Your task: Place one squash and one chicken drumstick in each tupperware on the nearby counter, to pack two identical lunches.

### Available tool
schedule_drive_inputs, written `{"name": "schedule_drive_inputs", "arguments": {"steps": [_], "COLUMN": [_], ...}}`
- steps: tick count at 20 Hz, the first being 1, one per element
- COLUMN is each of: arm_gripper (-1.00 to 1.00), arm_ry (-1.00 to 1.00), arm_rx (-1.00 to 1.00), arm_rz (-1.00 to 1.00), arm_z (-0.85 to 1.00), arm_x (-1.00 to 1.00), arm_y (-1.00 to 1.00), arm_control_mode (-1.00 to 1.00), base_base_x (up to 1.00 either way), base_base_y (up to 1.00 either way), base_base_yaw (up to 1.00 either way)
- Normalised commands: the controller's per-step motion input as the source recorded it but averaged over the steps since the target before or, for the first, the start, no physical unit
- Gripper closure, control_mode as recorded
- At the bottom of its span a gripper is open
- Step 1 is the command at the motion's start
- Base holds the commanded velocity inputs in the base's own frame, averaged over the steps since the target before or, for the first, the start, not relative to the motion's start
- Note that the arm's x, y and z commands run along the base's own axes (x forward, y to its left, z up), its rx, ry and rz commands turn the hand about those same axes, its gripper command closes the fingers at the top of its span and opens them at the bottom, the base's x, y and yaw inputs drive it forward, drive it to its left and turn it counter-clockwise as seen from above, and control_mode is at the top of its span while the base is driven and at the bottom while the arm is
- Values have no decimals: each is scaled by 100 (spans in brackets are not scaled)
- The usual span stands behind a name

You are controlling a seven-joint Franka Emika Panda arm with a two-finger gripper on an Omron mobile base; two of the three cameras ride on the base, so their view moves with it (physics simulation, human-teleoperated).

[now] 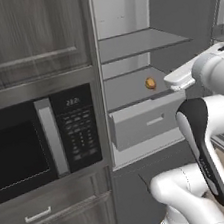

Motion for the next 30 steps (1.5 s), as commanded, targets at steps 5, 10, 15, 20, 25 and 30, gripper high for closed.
{"name": "schedule_drive_inputs", "arguments": {"steps": [5, 10, 15, 20, 25, 30], "arm_gripper": [-100, -100, -100, -100, -100, -100], "arm_ry": [0, 0, 0, 0, 30, 36], "arm_rx": [0, 0, 0, 0, 0, 0], "arm_rz": [0, 0, 0, 0, 0, -2], "arm_z": [0, 0, 0, 0, -23, -42], "arm_x": [0, 0, 0, 0, 6, -39], "arm_y": [0, 0, 0, 0, 19, 32], "arm_control_mode": [100, 100, 100, 100, -100, -100], "base_base_x": [23, 0, 26, 53, 7, 0], "base_base_y": [-32, -86, -13, 31, 8, 0], "base_base_yaw": [5, 1, 0, 0, 0, 0]}}
